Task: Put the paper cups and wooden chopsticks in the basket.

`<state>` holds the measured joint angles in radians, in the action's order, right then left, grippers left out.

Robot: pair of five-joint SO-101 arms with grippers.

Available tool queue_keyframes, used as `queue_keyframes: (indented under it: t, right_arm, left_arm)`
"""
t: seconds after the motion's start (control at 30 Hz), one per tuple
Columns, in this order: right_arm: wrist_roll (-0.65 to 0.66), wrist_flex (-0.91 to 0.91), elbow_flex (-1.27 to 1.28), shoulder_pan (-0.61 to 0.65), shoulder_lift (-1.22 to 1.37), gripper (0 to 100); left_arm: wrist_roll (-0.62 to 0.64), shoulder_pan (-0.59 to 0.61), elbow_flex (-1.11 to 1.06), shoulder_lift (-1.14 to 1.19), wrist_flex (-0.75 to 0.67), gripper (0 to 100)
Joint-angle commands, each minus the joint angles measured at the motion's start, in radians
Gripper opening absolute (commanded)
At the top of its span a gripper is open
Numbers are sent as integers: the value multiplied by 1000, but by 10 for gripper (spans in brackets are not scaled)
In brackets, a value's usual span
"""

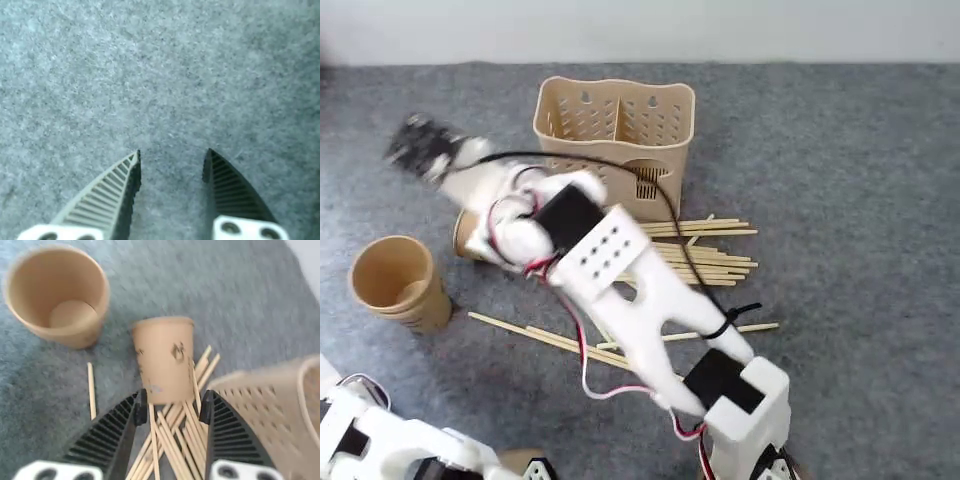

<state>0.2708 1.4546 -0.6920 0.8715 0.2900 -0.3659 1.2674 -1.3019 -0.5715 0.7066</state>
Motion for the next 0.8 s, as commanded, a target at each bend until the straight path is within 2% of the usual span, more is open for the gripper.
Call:
queue_keyframes:
  t: [0.0, 0.23, 0.33, 0.4, 0.5, 0.6, 0.77]
  right_arm:
    - [-64, 90, -49, -44, -48, 190]
    - [-169, 338, -52, -105, -59, 190]
    - [-169, 344, -25, -143, -62, 176]
    - [-166, 343, 5, -157, -93, 130]
    - [-164, 343, 57, -156, -176, 80]
    - [-164, 343, 141, -160, -285, 72]
    - [-164, 341, 396, -163, -490, 72]
  left_arm:
    - [11, -2, -4, -20, -8, 199]
    - [11, -2, -4, -20, -8, 199]
    - [8, -2, 1, -20, -6, 199]
    - [8, -2, 4, -20, -6, 199]
    - [6, 0, 5, -20, -8, 199]
    - [6, 0, 33, -20, 3, 199]
    - [6, 0, 193, -20, 161, 199]
